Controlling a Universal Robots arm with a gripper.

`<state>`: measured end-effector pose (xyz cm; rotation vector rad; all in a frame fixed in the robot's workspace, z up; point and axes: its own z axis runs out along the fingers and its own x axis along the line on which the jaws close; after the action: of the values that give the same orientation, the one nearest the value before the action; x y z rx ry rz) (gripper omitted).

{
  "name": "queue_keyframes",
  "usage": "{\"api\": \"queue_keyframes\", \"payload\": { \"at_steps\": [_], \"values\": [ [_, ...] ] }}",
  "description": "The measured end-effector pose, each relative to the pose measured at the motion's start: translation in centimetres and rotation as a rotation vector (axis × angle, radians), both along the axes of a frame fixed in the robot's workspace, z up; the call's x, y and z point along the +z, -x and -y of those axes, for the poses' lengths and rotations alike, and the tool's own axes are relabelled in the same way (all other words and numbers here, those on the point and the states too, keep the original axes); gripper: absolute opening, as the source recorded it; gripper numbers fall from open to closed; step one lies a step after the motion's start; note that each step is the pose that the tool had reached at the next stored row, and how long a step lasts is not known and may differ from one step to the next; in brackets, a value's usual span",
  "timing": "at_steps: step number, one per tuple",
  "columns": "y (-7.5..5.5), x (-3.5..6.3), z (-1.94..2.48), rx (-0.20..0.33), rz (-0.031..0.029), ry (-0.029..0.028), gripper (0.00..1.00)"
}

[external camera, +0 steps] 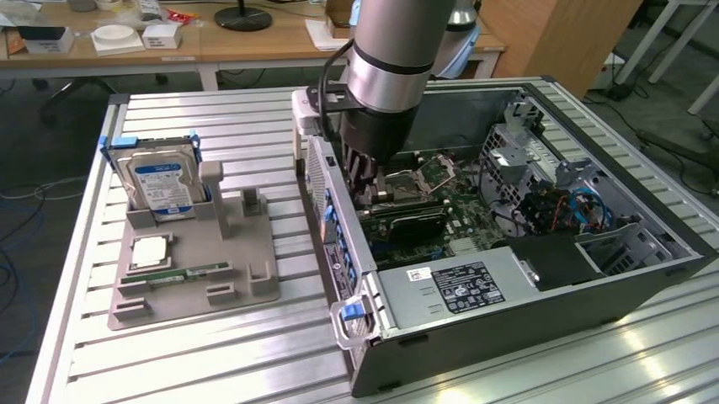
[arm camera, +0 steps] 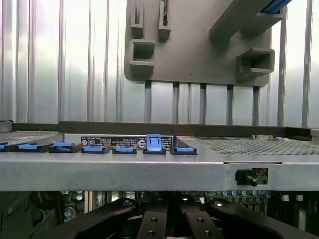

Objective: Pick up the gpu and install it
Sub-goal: 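Press down on the gpu until it lock into place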

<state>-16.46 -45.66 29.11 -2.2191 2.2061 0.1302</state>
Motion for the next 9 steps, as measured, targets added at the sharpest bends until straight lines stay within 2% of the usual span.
{"api": "queue_keyframes", "payload": {
  "at_steps": [9],
  "values": [
    [-0.03,0.42,0.00,0.000,-0.0091,-0.0003,0.10]
  ]
}}
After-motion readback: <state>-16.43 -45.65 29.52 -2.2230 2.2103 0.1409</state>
